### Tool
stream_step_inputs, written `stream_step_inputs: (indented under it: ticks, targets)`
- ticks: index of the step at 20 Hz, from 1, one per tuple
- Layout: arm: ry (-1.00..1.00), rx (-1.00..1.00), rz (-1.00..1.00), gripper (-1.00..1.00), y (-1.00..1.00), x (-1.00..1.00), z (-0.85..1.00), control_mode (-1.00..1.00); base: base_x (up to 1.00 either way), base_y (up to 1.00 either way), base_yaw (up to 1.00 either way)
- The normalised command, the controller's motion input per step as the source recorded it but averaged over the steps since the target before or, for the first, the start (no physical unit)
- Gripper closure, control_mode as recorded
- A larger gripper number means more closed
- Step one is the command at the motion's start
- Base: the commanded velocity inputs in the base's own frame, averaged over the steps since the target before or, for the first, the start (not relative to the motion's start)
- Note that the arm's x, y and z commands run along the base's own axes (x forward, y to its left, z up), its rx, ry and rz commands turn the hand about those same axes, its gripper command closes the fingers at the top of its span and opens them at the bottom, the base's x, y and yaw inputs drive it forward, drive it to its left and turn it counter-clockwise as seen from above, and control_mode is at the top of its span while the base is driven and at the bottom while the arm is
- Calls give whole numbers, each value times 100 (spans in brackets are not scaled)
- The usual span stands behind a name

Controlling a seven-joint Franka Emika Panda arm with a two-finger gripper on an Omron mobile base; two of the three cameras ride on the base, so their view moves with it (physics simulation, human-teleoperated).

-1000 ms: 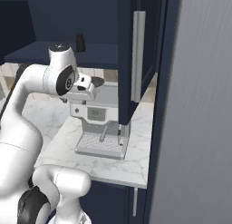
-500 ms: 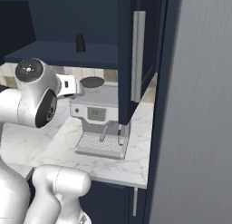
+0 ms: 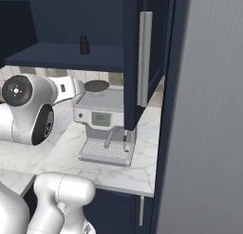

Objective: Retrieve the shaker from the cabinet and place it next the steak on a plate on the dining table.

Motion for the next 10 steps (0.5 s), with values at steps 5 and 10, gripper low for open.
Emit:
stream_step_inputs:
  ticks: [5,10]
  targets:
    - [1,1,1,-100,0,3,51,-100,0,0,0]
    - [1,6,6,-100,0,0,62,-100,0,0,0]
